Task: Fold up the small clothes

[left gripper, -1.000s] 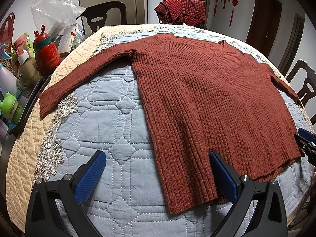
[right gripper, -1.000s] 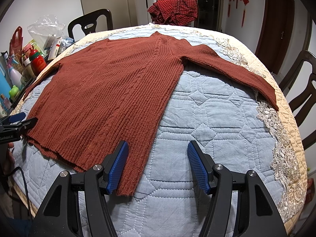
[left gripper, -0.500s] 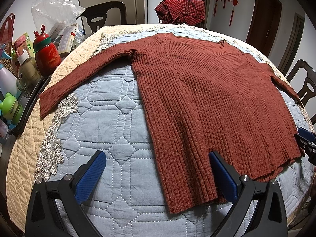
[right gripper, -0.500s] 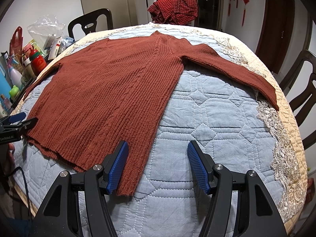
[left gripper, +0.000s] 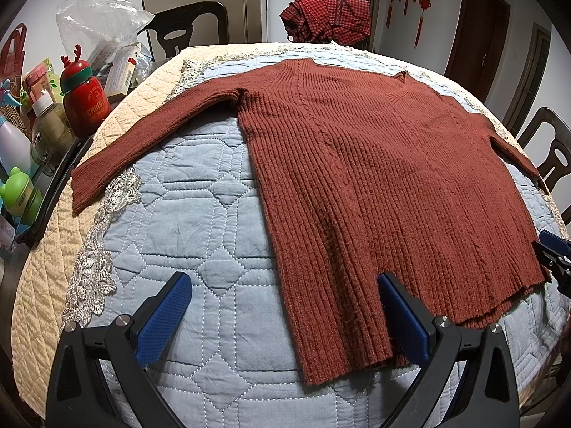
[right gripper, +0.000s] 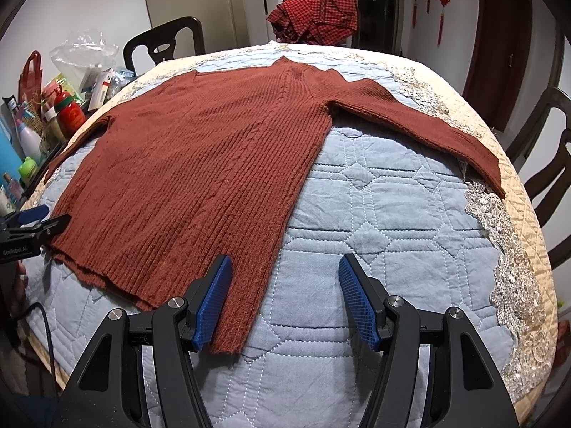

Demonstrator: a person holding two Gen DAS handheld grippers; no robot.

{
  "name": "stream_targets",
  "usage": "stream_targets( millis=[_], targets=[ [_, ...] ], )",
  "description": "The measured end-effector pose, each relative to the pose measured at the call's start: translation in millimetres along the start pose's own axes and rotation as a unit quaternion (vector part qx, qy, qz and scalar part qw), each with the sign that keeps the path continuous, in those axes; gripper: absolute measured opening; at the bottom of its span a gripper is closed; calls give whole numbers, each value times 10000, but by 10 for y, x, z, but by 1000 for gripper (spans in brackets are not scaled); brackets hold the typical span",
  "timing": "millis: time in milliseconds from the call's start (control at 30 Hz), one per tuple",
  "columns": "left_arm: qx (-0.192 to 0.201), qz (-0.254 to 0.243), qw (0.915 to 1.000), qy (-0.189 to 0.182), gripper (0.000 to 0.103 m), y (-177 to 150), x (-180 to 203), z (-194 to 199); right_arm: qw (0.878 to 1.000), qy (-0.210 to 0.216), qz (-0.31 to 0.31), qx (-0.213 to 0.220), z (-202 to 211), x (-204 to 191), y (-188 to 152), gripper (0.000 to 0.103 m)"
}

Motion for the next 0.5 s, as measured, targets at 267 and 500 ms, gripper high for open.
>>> stream_targets(
  millis=[267, 500],
  targets=[
    [-17, 13, 10000, 31, 103, 0, -2, 2, 10000, -33, 43, -46, -5, -2, 10, 63],
    [-12, 46, 10000, 5, 102, -4, 1, 29, 10000, 9, 5, -99, 8, 5, 21, 63]
  ],
)
Point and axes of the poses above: each gripper's, at about its wrist camera, not at the fingertips, and z roughly against the way its jaws point, x to its right, y to its top, the point moved 9 cm from there along -z, roughly the way its jaws point, and after that the axes turned 9 degrees about y, right-handed, at the moved point
